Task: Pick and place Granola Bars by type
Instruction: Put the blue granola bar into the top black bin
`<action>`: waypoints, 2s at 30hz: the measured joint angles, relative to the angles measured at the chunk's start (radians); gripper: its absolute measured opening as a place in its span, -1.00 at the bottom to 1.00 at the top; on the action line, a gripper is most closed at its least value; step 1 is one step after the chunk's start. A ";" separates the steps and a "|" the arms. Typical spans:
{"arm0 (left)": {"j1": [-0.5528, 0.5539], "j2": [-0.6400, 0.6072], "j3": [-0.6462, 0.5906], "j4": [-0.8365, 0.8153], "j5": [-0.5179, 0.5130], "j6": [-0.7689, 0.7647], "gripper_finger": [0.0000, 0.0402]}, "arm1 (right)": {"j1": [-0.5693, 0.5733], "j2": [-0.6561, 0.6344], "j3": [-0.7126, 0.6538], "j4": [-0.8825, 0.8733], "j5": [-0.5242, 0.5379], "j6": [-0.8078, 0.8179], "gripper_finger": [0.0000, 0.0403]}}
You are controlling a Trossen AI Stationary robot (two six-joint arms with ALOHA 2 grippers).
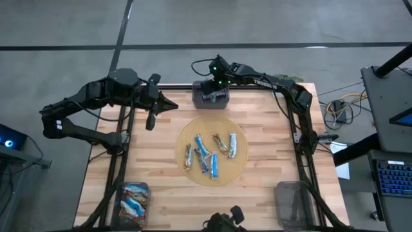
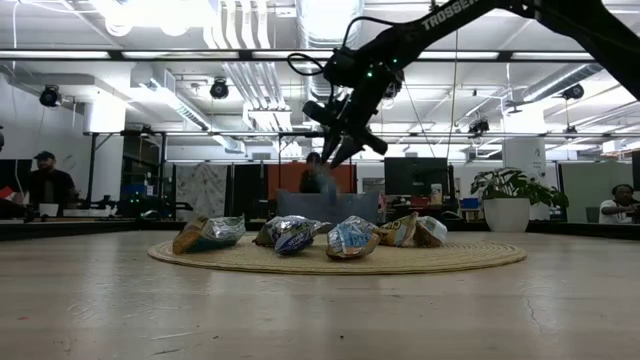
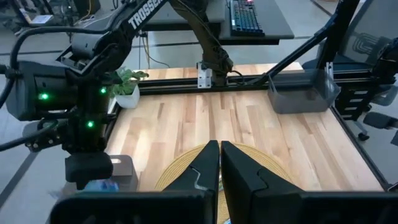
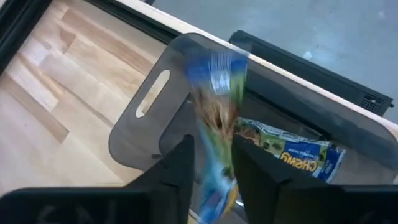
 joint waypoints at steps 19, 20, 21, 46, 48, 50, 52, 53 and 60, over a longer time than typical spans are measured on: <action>0.000 0.000 0.000 0.000 -0.003 0.050 -1.00 | 0.078 -0.171 0.000 -0.020 -0.080 -0.226 -0.28; 0.000 0.000 0.000 0.000 -0.003 0.050 -1.00 | 0.086 -0.187 0.000 -0.022 -0.094 -0.239 -0.31; 0.000 0.000 0.000 0.000 -0.003 0.050 -1.00 | 0.098 -0.201 0.000 -0.022 -0.101 -0.249 -0.34; 0.000 0.001 -0.001 0.001 0.043 -0.017 -1.00 | 0.456 -0.509 0.000 -0.247 -0.118 -0.335 -0.96; -0.003 0.009 -0.002 0.001 0.064 -0.024 -1.00 | 0.480 -0.517 0.000 -0.264 -0.117 -0.321 -0.96; -0.011 0.021 -0.002 0.001 0.081 -0.037 -0.98 | 0.501 -0.521 0.000 -0.272 -0.114 -0.303 -0.96; -0.014 0.040 -0.002 0.001 0.125 -0.047 -0.93 | 0.518 -0.523 0.000 -0.279 -0.111 -0.286 -0.96; -0.017 0.051 0.000 0.000 0.148 -0.056 -0.89 | 0.527 -0.523 0.000 -0.282 -0.102 -0.279 -0.96; -0.059 0.140 0.015 -0.003 0.221 -0.069 -0.49 | 0.556 -0.560 0.000 -0.294 -0.035 -0.268 -0.96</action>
